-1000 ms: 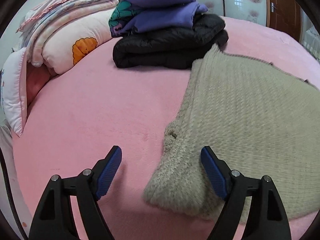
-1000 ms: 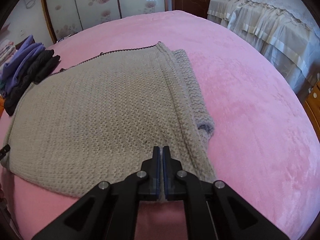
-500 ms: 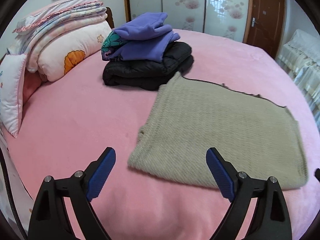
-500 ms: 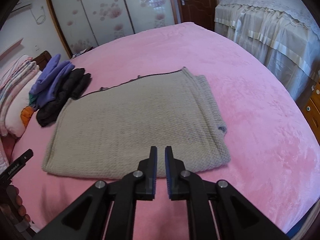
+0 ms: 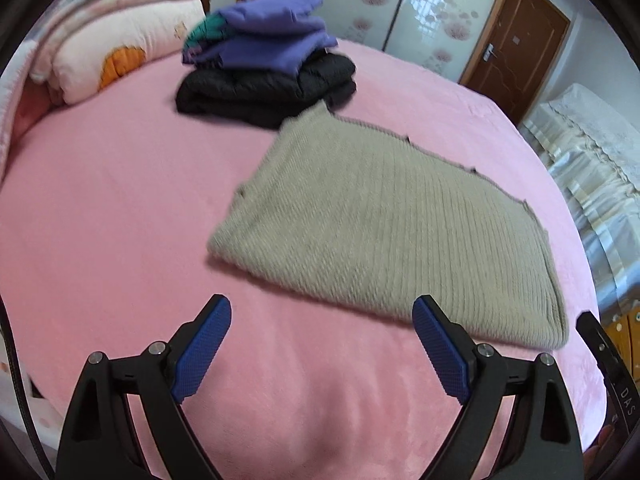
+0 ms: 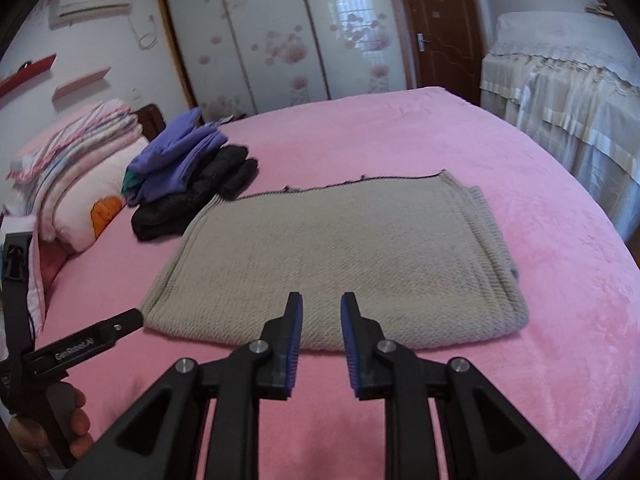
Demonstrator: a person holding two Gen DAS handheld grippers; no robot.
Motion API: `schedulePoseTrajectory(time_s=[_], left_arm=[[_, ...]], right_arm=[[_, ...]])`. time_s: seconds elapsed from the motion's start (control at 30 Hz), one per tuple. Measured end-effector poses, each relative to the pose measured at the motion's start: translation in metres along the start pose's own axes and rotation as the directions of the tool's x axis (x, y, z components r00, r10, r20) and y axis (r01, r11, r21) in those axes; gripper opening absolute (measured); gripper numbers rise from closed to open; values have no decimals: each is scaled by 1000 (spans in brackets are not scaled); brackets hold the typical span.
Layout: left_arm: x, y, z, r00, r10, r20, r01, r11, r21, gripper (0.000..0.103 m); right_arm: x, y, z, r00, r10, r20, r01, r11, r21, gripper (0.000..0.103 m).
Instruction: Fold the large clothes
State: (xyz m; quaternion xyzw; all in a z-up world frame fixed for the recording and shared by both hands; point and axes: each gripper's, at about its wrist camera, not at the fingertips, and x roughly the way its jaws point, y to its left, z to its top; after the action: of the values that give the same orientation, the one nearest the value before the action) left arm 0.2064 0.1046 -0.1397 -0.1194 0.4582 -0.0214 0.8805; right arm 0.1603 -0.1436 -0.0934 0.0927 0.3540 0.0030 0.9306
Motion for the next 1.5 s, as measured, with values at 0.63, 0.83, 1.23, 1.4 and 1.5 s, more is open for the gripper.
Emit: schedulePoseTrajectory(time_s=[0.63, 0.83, 1.23, 1.4, 1.5], left_arm=[[119, 50, -21, 905, -426, 21, 406, 845, -349, 91], [144, 56, -2, 895, -437, 93, 438, 815, -380, 91], [171, 53, 48, 912, -387, 133, 408, 832, -376, 46], [158, 46, 61, 932, -333, 145, 361, 886, -290, 22], [137, 25, 68, 944, -269, 192, 303, 937, -175, 21]], right_arm=[[56, 30, -22, 996, 32, -86, -42, 992, -121, 19], [75, 31, -20, 996, 31, -85, -41, 992, -118, 19], [110, 34, 3, 999, -24, -41, 17, 989, -149, 19], [133, 37, 23, 997, -77, 6, 77, 978, -192, 19], [154, 35, 32, 993, -120, 13, 120, 973, -198, 19]])
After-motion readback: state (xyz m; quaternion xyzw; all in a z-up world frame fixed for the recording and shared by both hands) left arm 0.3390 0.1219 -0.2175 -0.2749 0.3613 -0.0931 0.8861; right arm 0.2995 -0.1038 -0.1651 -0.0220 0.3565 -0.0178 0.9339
